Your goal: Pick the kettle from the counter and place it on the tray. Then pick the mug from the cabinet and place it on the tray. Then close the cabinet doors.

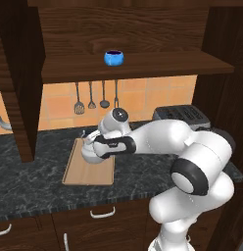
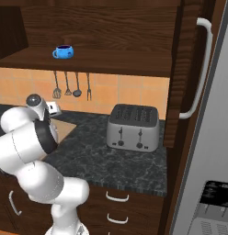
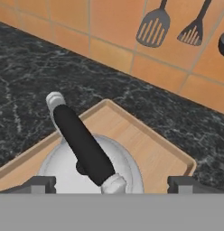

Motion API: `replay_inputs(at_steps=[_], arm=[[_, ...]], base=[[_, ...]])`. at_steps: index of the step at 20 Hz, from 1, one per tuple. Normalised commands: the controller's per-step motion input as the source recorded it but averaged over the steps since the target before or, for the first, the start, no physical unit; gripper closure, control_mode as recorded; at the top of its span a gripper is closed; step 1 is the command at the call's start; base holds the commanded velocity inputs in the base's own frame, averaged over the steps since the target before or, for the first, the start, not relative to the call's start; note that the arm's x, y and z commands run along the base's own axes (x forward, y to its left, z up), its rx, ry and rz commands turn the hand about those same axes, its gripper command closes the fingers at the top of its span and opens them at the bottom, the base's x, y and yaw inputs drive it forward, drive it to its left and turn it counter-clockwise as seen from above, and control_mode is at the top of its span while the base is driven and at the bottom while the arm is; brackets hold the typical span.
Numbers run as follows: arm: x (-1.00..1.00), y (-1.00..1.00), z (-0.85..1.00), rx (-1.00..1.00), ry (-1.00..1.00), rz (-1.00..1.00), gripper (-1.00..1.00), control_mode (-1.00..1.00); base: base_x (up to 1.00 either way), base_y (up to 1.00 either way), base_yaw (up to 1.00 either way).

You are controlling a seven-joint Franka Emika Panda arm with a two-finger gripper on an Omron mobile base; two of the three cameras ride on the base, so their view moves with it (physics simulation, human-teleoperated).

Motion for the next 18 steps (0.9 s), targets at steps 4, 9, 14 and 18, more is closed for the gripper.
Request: replay_inputs(at_steps=[4, 9, 14, 18], arm=[[-0.41, 0.0, 0.04, 0.0, -0.01, 0.0, -1.0, -1.0], [-0.77, 0.0, 0.34, 0.0, -0.06, -0.05, -1.0, -1.0], [-0.6, -0.12, 0.89, 0.0, -0.01, -0.25, -1.0, -1.0], [-0.32, -0.05, 1.0, 0.0, 0.08, -0.28, -1.0, -1.0]], base=[[0.0, 0.0, 0.0], [0.0, 0.0, 0.0], [0.0, 0.0, 0.0], [0.0, 0.0, 0.0]])
